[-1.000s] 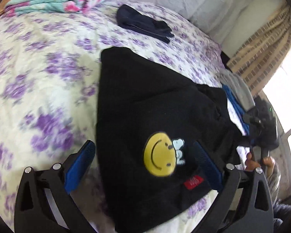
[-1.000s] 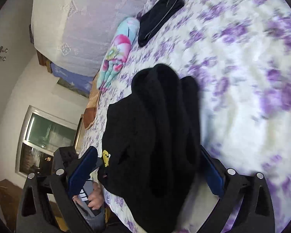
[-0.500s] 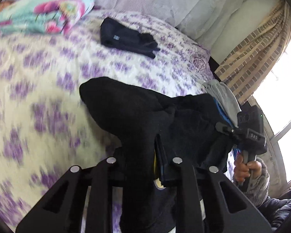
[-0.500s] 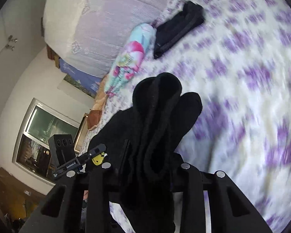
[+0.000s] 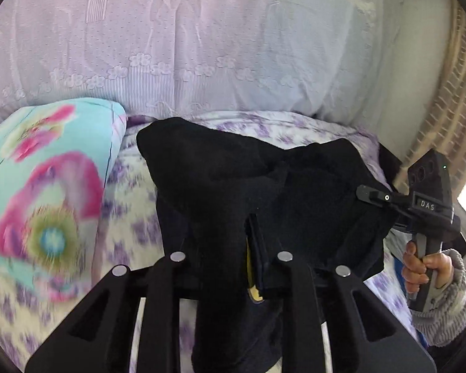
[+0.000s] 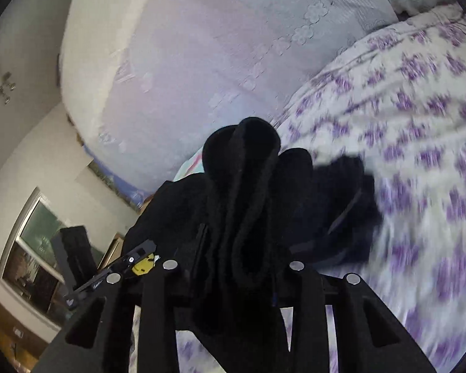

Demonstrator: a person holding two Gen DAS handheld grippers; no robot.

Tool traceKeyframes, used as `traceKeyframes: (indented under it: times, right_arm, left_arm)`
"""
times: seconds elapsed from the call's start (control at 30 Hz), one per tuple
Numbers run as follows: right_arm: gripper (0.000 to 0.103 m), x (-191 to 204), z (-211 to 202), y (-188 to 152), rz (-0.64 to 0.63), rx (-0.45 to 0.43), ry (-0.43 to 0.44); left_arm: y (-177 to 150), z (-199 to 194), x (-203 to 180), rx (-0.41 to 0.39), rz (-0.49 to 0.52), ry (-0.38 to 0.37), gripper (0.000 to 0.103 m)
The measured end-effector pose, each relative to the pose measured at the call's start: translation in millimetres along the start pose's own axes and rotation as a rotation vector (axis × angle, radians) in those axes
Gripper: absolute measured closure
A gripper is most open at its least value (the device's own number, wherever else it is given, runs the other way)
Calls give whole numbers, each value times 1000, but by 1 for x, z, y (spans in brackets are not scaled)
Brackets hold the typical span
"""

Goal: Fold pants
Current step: 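Grasp the folded pants with the left gripper while the right gripper grasps its other end, then carry the pants beside the teal blanket, lower them and open both grippers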

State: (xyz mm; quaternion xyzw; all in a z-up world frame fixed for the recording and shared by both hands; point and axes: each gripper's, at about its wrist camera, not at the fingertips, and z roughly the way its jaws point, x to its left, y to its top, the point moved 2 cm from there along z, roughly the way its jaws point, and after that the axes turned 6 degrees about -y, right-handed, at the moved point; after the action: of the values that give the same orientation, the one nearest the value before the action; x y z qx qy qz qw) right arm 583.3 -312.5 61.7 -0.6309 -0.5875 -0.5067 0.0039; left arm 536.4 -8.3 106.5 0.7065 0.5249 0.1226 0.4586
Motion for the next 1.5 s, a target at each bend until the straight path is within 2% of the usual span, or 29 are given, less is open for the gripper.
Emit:
traceKeyframes:
  times: [0.07,0.13,0.2,0.23,0.27,0.33,0.43,0.5,0.53,0.57,0.63,0.7,0.77,0.9,0.93,1.0,1.07,1.17,1.3,1.4,1.5]
  right_arm:
    - [71,-22,30,16,14,14,-39]
    - [71,-53,66,17,37,50,-109]
    - [70,-86,102,4,34,112,-241]
    - [69,-96,111,-2,18,103,-263]
    - [67,-102,112,-6,-3,61,-239]
    - [66,-106,109,-6,16,55,-200]
    - [64,-104,106,-1,33,77,-188]
    - [58,-93,91,3,29,29,-221]
    - [53,-84,77,3,20,-15,-251]
    - [43,-74,60,2,5,-76,-281]
    - [35,-53,32,-10,-13,-167,-357]
    - [15,-26,5,-34,-56,-279,-452]
    - [4,3,-12,-69,-140,-352,-512]
    - [4,33,-23,-134,-232,-439,-594]
    - [4,35,-27,-153,-245,-483,-584]
    - [4,39,-34,-166,-270,-525,-544]
    - [4,39,-30,-160,-281,-486,-556]
    - [4,35,-31,-163,-302,-497,-543]
    - [4,32,-6,-165,-384,-411,-639]
    - [4,29,-1,-167,-376,-389,-627]
    - [4,29,-3,-168,-375,-400,-623]
  left_arm:
    - [14,44,22,32,-18,30,80]
    - [9,97,45,102,-45,61,76]
    - [-9,141,64,191,-74,116,67]
    - [-21,161,74,226,-85,146,55]
    - [-30,168,78,176,-81,190,35]
    - [-37,164,81,77,-53,327,8]
    - [-39,160,85,70,-94,314,8]
    - [-35,148,84,69,-131,336,8]
    - [-33,137,80,56,-133,379,9]
    - [-37,125,73,40,-125,415,9]
    - [-43,97,57,0,-100,486,9]
    - [-60,72,40,-39,-86,523,9]
    - [-80,51,18,-67,-63,552,7]
    - [-120,21,-16,-114,-46,586,5]
    - [-127,17,-21,-121,-46,578,5]
    - [-140,11,-29,-127,-29,548,5]
    - [-142,14,-34,-118,4,513,5]
    - [-138,14,-36,-134,20,509,5]
    - [-134,15,-36,-153,6,458,5]
    - [-134,16,-34,-148,5,473,5]
    - [-135,16,-33,-142,-18,432,5]
